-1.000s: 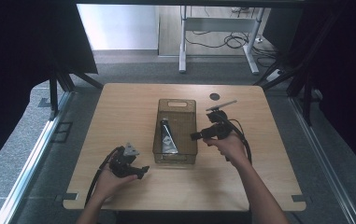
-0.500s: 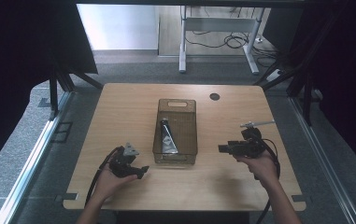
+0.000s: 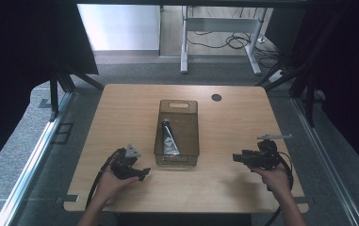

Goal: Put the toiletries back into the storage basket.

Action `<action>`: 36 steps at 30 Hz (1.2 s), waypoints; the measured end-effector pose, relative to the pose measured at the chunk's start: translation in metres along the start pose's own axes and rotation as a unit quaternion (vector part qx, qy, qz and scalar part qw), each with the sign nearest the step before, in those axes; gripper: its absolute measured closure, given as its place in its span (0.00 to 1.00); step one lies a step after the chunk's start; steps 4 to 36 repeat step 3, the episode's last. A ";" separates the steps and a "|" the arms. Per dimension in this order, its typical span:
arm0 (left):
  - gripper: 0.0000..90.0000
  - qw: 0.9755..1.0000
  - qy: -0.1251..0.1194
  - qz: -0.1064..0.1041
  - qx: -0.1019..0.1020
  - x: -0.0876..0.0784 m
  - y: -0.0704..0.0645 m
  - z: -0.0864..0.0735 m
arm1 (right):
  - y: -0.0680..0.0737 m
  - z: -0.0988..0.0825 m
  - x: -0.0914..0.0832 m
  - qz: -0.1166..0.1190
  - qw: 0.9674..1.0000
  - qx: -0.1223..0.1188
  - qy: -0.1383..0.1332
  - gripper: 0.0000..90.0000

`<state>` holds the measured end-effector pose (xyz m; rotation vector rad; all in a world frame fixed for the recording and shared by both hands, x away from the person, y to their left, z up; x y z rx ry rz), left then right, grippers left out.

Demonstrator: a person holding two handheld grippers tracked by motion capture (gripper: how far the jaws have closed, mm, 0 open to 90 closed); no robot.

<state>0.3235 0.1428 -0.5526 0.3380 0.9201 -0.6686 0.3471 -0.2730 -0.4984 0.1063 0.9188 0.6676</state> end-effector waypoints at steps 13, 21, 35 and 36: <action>0.27 1.000 -0.001 0.000 0.000 0.000 0.000 0.000 | 0.001 0.000 -0.001 -0.002 1.000 -0.016 -0.012 0.41; 0.27 1.000 -0.001 0.000 0.000 0.000 0.000 0.000 | 0.001 0.000 -0.001 -0.002 1.000 -0.016 -0.012 0.41; 0.27 1.000 -0.001 0.000 0.000 0.000 0.000 0.000 | 0.001 0.000 -0.001 -0.002 1.000 -0.016 -0.012 0.41; 0.27 1.000 -0.001 0.000 0.000 0.000 0.000 0.000 | 0.001 0.000 -0.001 -0.002 1.000 -0.016 -0.012 0.41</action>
Point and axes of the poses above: each handheld gripper's, and its own axes: x roughly forward along the jaws, z roughly out of its top, y roughly to its left, the point moved 5 cm from there along x, roughly forward along the jaws, and after that the axes turned 3 degrees about y, right-handed, at the moved point
